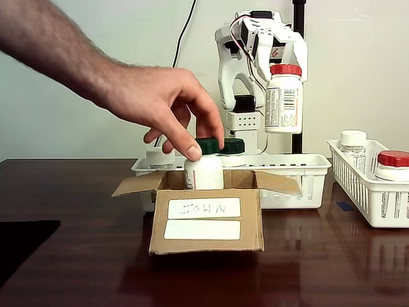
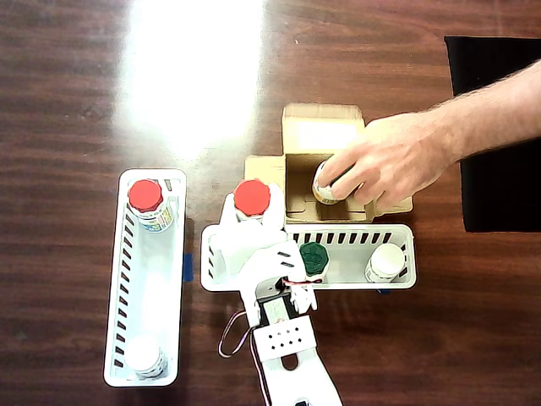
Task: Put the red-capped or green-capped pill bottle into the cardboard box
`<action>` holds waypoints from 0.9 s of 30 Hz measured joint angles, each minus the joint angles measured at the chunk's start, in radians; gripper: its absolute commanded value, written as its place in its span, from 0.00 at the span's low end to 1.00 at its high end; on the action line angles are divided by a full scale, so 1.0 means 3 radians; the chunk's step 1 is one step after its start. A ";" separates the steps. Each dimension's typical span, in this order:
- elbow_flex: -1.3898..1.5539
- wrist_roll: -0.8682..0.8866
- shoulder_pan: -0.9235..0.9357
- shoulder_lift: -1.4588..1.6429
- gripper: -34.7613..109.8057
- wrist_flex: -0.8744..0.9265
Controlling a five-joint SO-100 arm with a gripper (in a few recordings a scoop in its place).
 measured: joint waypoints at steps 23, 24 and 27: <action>-0.1028 0.0205 0.0573 -0.1089 0.25 -0.0005; -0.1043 0.0230 0.0598 -0.1150 0.25 -0.0026; -0.1084 0.0261 0.0690 -0.1340 0.25 -0.0143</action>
